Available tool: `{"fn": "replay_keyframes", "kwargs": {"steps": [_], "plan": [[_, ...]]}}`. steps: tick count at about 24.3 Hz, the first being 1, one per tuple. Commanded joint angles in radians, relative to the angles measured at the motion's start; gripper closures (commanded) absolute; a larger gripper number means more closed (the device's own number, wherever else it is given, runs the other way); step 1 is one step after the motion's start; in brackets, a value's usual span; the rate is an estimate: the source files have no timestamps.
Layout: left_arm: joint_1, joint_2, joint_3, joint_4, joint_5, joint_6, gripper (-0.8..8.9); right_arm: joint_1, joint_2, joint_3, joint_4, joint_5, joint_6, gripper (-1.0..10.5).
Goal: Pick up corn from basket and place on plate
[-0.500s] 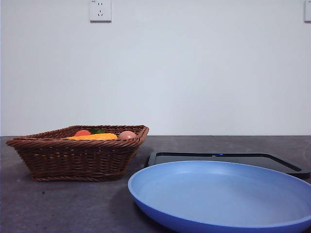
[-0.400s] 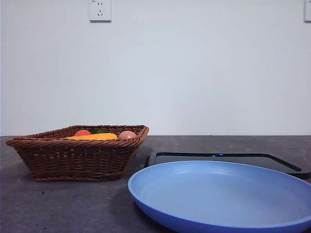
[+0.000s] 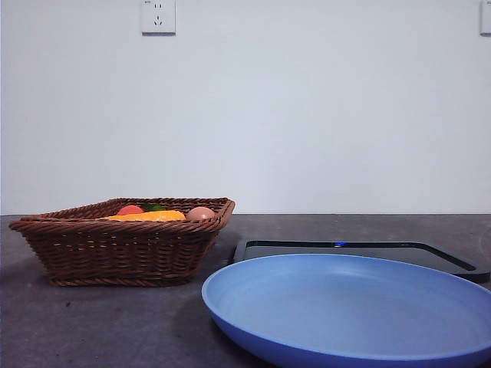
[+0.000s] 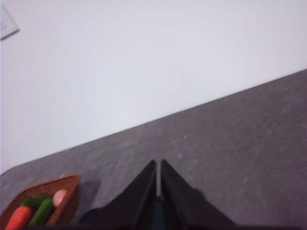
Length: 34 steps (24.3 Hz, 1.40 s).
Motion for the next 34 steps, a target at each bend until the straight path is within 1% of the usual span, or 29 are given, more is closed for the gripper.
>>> {"fn": "replay_keyframes", "kwargs": {"steps": [1, 5, 9, 12, 14, 16, 19, 21, 25, 26, 27, 28, 29, 30, 31, 34], "plan": [[0.004, 0.060, 0.072, -0.025, 0.056, 0.045, 8.06, -0.001, 0.068, 0.077, -0.046, -0.040, -0.034, 9.4], [0.003, 0.163, 0.180, -0.103, 0.109, 0.130, 8.06, -0.001, 0.193, 0.191, -0.153, -0.146, -0.078, 9.4], [-0.005, 0.261, 0.280, -0.201, 0.142, 0.222, 8.06, 0.000, 0.327, 0.299, -0.259, -0.297, -0.115, 9.4], [-0.023, 0.335, 0.338, -0.285, 0.199, 0.274, 8.06, 0.005, 0.421, 0.369, -0.359, -0.380, -0.169, 9.4], [-0.037, 0.377, 0.364, -0.341, 0.234, 0.305, 8.06, 0.020, 0.471, 0.405, -0.431, -0.381, -0.214, 9.4], [-0.058, 0.422, 0.391, -0.420, 0.257, 0.352, 8.06, 0.041, 0.528, 0.441, -0.527, -0.377, -0.275, 9.4], [-0.092, 0.478, 0.410, -0.507, 0.267, 0.408, 8.06, 0.074, 0.599, 0.469, -0.642, -0.342, -0.349, 9.4], [-0.116, 0.509, 0.413, -0.533, 0.267, 0.424, 8.06, 0.100, 0.636, 0.472, -0.686, -0.311, -0.375, 9.4], [-0.156, 0.568, 0.413, -0.532, 0.266, 0.425, 7.99, 0.168, 0.706, 0.472, -0.719, -0.235, -0.383, 9.4], [-0.159, 0.578, 0.413, -0.528, 0.266, 0.424, 7.56, 0.184, 0.716, 0.472, -0.718, -0.233, -0.381, 9.1], [-0.159, 0.583, 0.414, -0.528, 0.266, 0.420, 6.84, 0.193, 0.720, 0.472, -0.717, -0.230, -0.380, 8.5], [-0.159, 0.585, 0.415, -0.525, 0.266, 0.420, 5.64, 0.203, 0.724, 0.472, -0.713, -0.227, -0.375, 7.6], [-0.160, 0.585, 0.415, -0.522, 0.266, 0.418, 4.60, 0.207, 0.724, 0.472, -0.711, -0.217, -0.370, 7.0], [-0.161, 0.585, 0.415, -0.518, 0.267, 0.414, 3.84, 0.211, 0.724, 0.472, -0.711, -0.212, -0.370, 6.8], [-0.162, 0.585, 0.415, -0.518, 0.267, 0.413, 3.53, 0.214, 0.724, 0.472, -0.711, -0.212, -0.369, 6.8], [-0.162, 0.585, 0.415, -0.518, 0.268, 0.413, 3.53, 0.216, 0.725, 0.472, -0.711, -0.212, -0.369, 6.8]]}}
